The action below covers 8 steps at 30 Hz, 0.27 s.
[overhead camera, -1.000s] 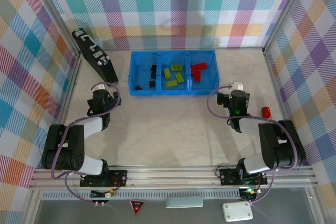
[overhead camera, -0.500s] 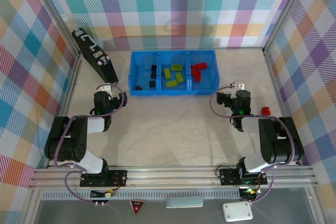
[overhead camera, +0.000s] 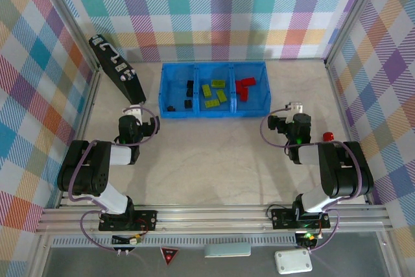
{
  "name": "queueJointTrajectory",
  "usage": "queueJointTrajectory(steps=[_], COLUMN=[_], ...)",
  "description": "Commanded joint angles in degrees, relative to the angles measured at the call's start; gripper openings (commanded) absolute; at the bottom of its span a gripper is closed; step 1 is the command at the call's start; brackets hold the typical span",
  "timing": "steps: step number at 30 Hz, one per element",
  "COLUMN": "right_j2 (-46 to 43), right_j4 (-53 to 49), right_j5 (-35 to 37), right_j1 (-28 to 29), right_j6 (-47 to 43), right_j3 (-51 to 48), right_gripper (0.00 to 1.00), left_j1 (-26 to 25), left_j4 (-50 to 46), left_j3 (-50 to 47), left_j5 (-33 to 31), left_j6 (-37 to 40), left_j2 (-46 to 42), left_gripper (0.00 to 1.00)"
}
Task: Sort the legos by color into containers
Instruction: Reset both arms
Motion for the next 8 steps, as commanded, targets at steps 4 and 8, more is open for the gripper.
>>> queueJointTrajectory(steps=[4,8], right_j2=[0.34,0.12], right_j4=[2.46,2.57], right_j5=[-0.55,-0.56], right_j1=[-0.30,-0.35], right_j6=[0.79,0.81], right_j3=[-0.27,-0.48], right_gripper=[0.99,0.99], left_j1=[-0.55,-0.55], left_j4=[2.45,2.41], left_j3=[-0.39,-0.41], left_j5=[-0.35,-0.38], left_j6=[0.83,0.83], left_j2=[0.00,0.01], left_gripper=[1.00,1.00])
